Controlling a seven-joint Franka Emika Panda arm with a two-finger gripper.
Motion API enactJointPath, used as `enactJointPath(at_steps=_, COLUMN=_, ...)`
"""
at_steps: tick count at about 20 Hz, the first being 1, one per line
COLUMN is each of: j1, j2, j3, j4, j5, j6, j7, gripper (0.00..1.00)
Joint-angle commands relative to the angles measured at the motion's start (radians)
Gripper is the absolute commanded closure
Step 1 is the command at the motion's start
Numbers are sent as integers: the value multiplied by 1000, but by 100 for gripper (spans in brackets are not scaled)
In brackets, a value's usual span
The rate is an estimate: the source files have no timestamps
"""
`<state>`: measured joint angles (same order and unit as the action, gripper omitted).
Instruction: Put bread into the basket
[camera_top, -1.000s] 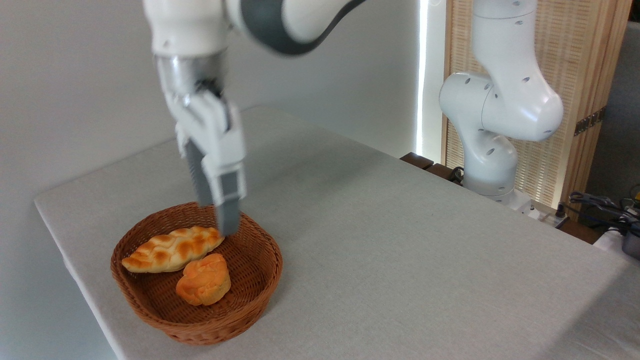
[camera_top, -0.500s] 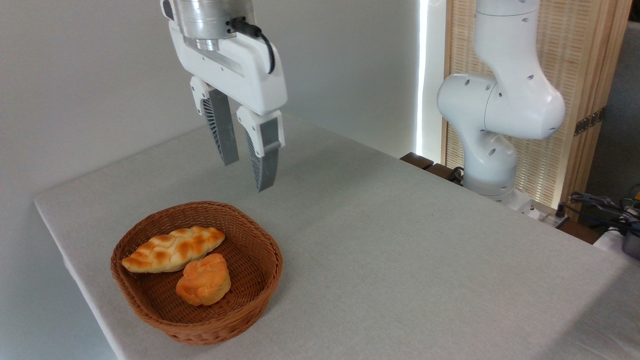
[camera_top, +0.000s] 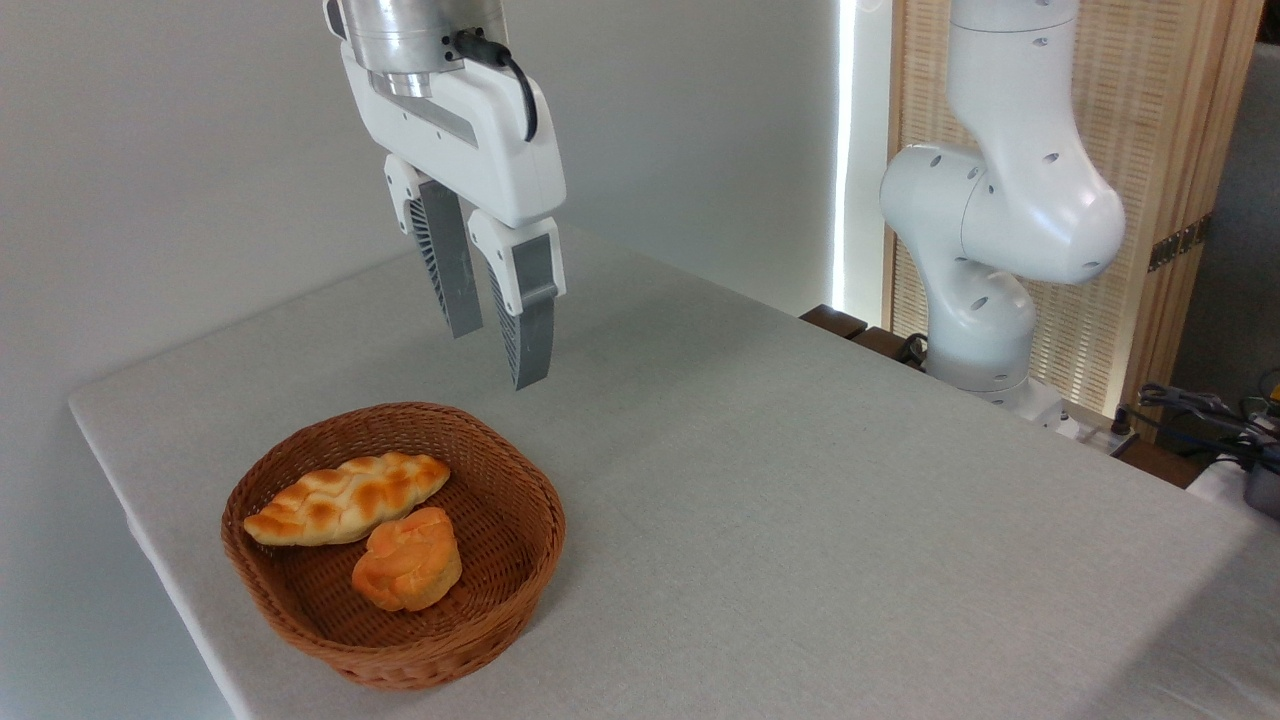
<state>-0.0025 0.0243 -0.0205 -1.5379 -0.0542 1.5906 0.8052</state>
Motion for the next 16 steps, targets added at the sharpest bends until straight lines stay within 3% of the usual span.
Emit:
enactJointPath(at_steps=1, j1=-50, j2=2, j3=47, j4=12, j5=4, j6=8, j7=11, gripper=0)
enactJointPath(at_steps=8, j1=-50, j2=2, j3=48, j4=12, j5=16, j6=8, j7=-12, gripper=0)
enactJointPath(at_steps=10, j1=-51, j2=2, j3=48, j4=12, j5=54, j6=8, j7=-37, gripper=0)
enactJointPath(at_steps=16, j1=-51, j2=2, j3=47, j4=12, j5=59, j6=2, j7=-37, gripper=0)
